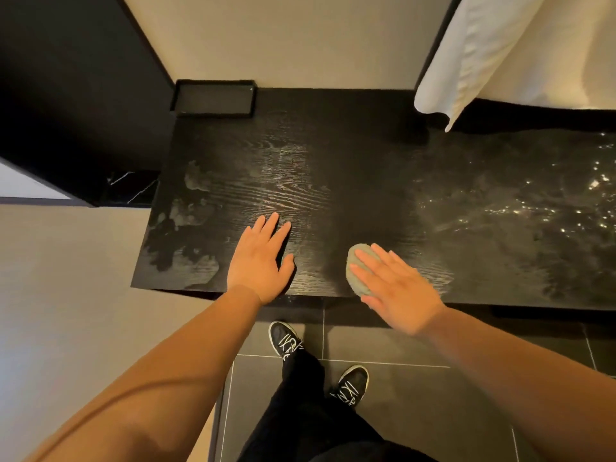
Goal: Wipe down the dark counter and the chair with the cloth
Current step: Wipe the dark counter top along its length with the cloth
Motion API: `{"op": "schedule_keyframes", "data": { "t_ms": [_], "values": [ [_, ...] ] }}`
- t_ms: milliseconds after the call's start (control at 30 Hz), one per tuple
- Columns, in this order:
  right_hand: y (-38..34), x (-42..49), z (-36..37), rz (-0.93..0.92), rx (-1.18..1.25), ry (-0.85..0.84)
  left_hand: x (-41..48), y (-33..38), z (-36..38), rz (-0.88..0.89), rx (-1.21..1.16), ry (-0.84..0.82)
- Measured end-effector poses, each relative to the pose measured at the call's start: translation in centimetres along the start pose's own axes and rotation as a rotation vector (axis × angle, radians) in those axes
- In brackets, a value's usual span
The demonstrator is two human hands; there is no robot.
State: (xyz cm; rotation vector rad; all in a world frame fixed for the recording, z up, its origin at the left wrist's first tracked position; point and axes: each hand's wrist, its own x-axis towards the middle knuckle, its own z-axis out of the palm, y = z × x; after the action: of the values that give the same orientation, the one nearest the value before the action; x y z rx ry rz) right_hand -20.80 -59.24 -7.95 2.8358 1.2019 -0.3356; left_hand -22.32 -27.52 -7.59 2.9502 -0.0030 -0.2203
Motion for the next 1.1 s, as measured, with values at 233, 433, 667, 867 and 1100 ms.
{"op": "schedule_keyframes", "data": {
  "t_ms": [233, 433, 667, 867, 1100],
  "values": [
    [-7.1, 4.6, -0.1, 0.008, 0.022, 0.070, -0.5, 0.1, 0.6, -0.043, -0.010, 0.047],
    [-5.5, 4.6, -0.1, -0.135, 0.044, 0.061, -0.6, 0.2, 0.5, -0.055, -0.021, 0.070],
    [0.0, -1.1, 0.6, 0.113, 0.028, 0.020, -0.7, 0.4, 0.4, -0.056, -0.016, 0.086],
    [-4.1, 1.3, 0.8, 0.099, 0.013, 0.036, -0.6, 0.4, 0.7, -0.062, 0.003, 0.087],
    [3.2, -4.2, 1.3, 0.216, 0.076, -0.023, -0.3, 0.8, 0.7, -0.107, 0.026, 0.006]
  ]
}}
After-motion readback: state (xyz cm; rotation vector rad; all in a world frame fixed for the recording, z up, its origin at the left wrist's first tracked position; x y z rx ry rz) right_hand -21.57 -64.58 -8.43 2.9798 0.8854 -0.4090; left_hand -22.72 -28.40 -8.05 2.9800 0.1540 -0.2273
